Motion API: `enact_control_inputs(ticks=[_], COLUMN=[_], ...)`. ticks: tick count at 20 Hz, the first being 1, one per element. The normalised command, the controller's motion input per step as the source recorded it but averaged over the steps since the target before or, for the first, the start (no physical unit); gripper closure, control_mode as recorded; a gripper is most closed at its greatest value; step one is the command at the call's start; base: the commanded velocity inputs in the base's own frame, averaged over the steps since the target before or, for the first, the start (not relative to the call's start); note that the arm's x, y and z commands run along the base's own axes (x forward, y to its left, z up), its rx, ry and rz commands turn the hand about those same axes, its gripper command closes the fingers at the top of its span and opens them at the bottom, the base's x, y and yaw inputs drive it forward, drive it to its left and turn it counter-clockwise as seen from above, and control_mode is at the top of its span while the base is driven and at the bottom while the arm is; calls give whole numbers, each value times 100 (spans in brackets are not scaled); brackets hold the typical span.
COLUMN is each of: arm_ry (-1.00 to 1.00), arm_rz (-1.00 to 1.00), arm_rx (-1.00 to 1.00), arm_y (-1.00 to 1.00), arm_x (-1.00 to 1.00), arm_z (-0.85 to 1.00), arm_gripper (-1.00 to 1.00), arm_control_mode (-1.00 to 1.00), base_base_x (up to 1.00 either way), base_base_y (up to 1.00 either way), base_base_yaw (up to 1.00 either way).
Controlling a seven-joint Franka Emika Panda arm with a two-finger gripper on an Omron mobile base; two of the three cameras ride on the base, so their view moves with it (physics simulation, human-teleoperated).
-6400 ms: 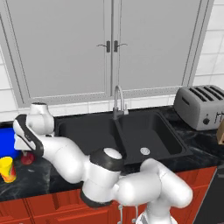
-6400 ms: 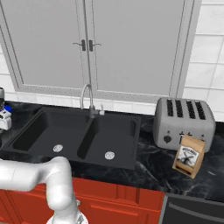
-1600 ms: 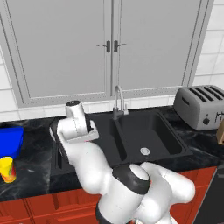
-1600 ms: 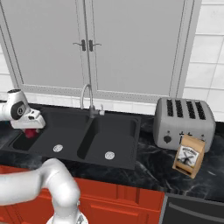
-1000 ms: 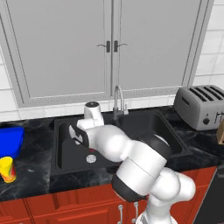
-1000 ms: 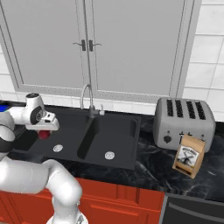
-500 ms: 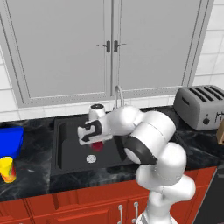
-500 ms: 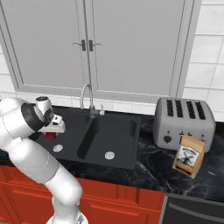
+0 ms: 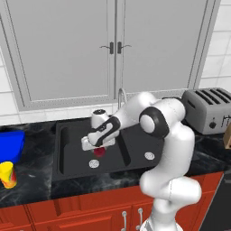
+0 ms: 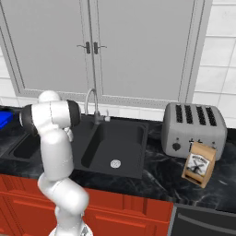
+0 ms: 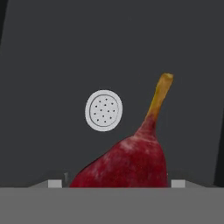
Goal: Pick up all produce items and place them in the sink. Turn on the sink faucet to wash them. Then turn the sink off and put them in the tray.
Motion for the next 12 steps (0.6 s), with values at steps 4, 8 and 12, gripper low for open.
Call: enact_control_inputs(ticks=[4, 8, 12], arm_ry=[1, 0, 0], arm_rz=[0, 0, 0], arm_rx=[-3, -3, -1], arm_y=[0, 0, 0], arm_x=[18, 11, 3], arm_z=[-27, -26, -30], arm_gripper=[100, 100, 100], arm_control_mode=[-100, -100, -100], base_base_x=[0, 0, 0], base_base_y=[0, 0, 0], base_base_yaw=[0, 0, 0])
